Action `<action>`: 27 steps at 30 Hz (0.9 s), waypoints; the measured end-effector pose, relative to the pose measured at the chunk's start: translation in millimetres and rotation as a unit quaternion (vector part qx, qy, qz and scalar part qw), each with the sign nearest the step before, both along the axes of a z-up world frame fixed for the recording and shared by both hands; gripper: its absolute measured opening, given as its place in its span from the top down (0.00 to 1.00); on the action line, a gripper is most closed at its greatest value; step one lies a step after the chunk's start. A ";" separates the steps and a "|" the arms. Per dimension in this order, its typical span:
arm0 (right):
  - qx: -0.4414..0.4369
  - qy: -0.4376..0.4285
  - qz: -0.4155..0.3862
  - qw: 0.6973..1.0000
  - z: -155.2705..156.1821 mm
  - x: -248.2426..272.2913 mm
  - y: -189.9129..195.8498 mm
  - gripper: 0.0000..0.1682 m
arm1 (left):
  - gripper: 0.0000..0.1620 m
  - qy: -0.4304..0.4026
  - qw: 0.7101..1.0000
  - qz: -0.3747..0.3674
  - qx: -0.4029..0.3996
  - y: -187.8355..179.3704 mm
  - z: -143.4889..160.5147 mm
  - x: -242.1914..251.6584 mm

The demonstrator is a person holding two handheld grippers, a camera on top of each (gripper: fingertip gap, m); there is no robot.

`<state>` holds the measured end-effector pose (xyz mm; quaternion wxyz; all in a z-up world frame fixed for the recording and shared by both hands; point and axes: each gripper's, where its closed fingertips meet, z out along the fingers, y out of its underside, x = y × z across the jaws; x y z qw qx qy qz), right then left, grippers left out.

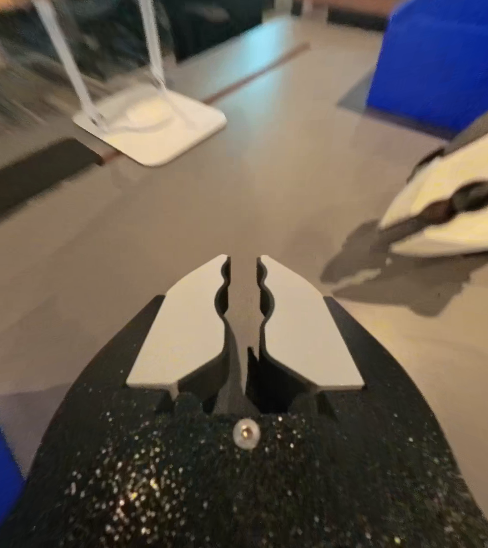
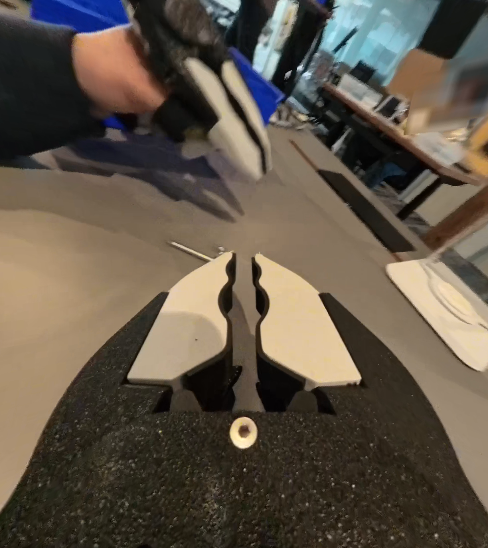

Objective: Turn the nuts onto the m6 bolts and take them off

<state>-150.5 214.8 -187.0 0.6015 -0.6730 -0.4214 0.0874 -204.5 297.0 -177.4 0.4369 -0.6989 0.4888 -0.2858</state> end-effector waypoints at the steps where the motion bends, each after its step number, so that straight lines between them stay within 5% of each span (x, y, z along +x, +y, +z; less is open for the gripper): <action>1: -0.018 -0.012 0.022 1.000 -6.1 -6.7 -3.1 0.92 | 0.91 -0.023 1.000 0.013 0.016 2.7 7.6 -1.3; 6: -0.080 -0.122 0.124 0.982 -23.2 -39.2 -11.3 0.91 | 0.97 -0.066 0.992 0.072 0.081 15.1 19.4 -5.7; 10: -0.117 -0.269 0.185 0.938 -43.5 -53.8 -3.8 0.92 | 0.98 -0.065 0.988 0.094 0.107 22.6 18.6 -11.0; 15: -0.160 -0.355 0.240 0.889 -52.9 -66.9 4.0 0.90 | 0.98 -0.086 0.986 0.105 0.100 26.7 23.1 -17.7; 21: -0.228 -0.419 0.261 0.839 -64.5 -63.3 7.5 0.87 | 0.96 -0.102 0.986 0.108 0.078 30.0 23.0 -22.3; 27: -0.269 -0.391 0.242 0.846 -66.1 -61.8 7.0 0.97 | 0.96 -0.101 0.987 0.104 0.072 30.6 20.4 -21.9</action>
